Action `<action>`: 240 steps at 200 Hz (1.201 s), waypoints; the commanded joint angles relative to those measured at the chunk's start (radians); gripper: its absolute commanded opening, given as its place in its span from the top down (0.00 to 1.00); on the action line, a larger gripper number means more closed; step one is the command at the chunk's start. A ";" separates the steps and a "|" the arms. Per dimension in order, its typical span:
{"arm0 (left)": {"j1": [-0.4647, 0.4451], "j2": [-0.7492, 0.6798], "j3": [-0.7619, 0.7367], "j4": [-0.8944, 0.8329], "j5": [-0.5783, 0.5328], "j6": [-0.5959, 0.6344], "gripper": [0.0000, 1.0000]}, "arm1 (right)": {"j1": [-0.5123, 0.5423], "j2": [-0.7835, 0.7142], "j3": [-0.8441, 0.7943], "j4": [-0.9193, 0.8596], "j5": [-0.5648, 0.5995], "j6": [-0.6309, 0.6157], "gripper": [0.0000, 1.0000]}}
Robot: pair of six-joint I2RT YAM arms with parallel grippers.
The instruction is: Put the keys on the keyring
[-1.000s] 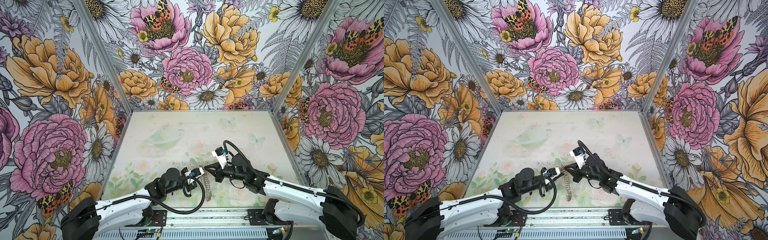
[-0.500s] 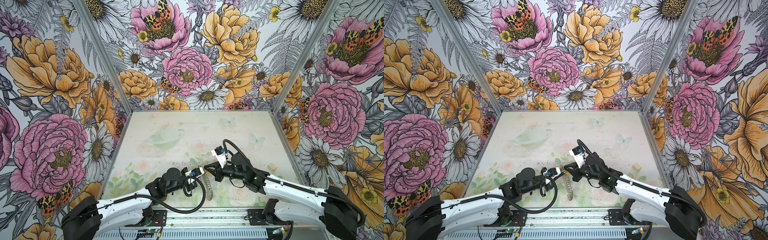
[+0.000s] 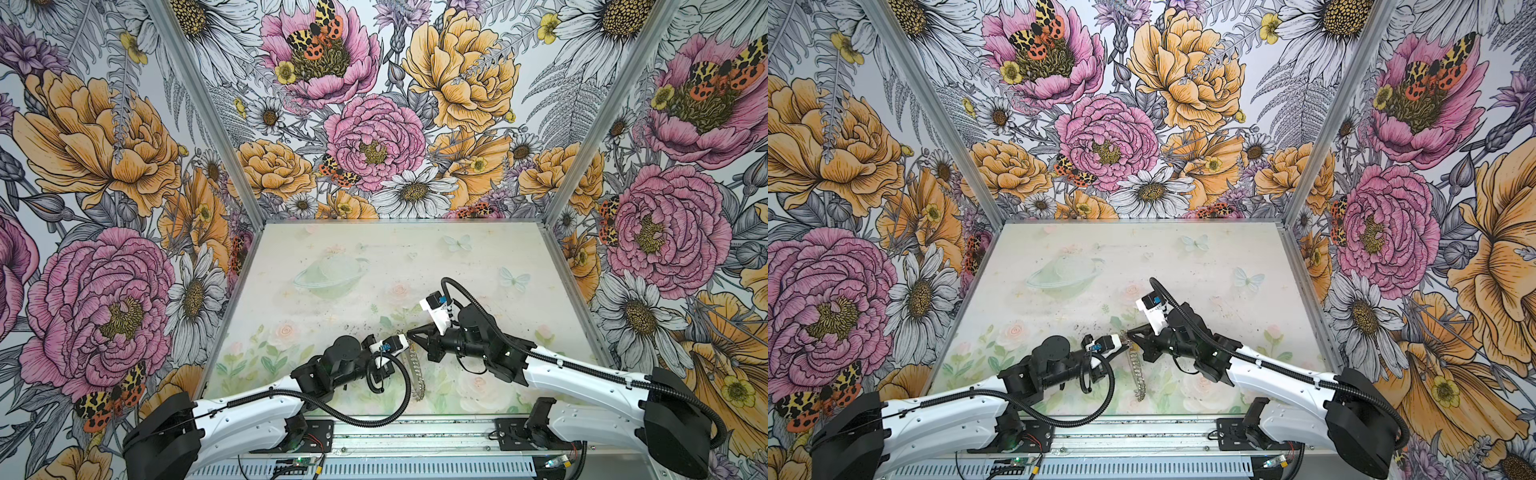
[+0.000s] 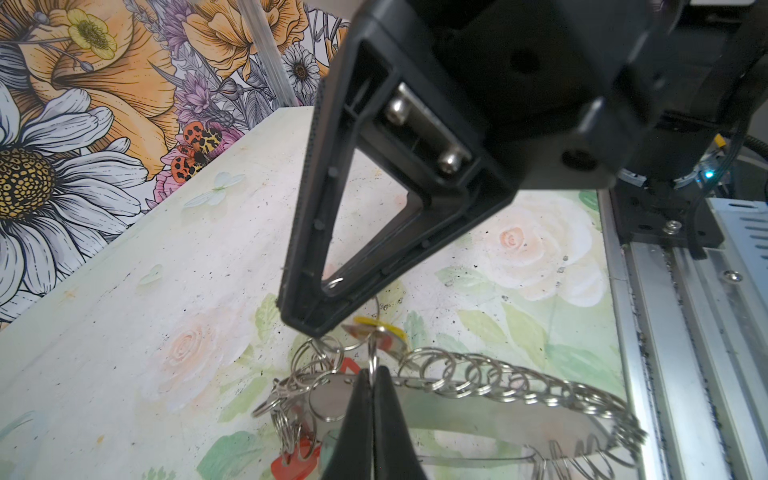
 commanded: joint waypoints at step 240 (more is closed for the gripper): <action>0.006 0.033 0.028 0.047 -0.044 0.014 1.00 | 0.019 0.019 0.057 -0.007 -0.041 0.033 1.00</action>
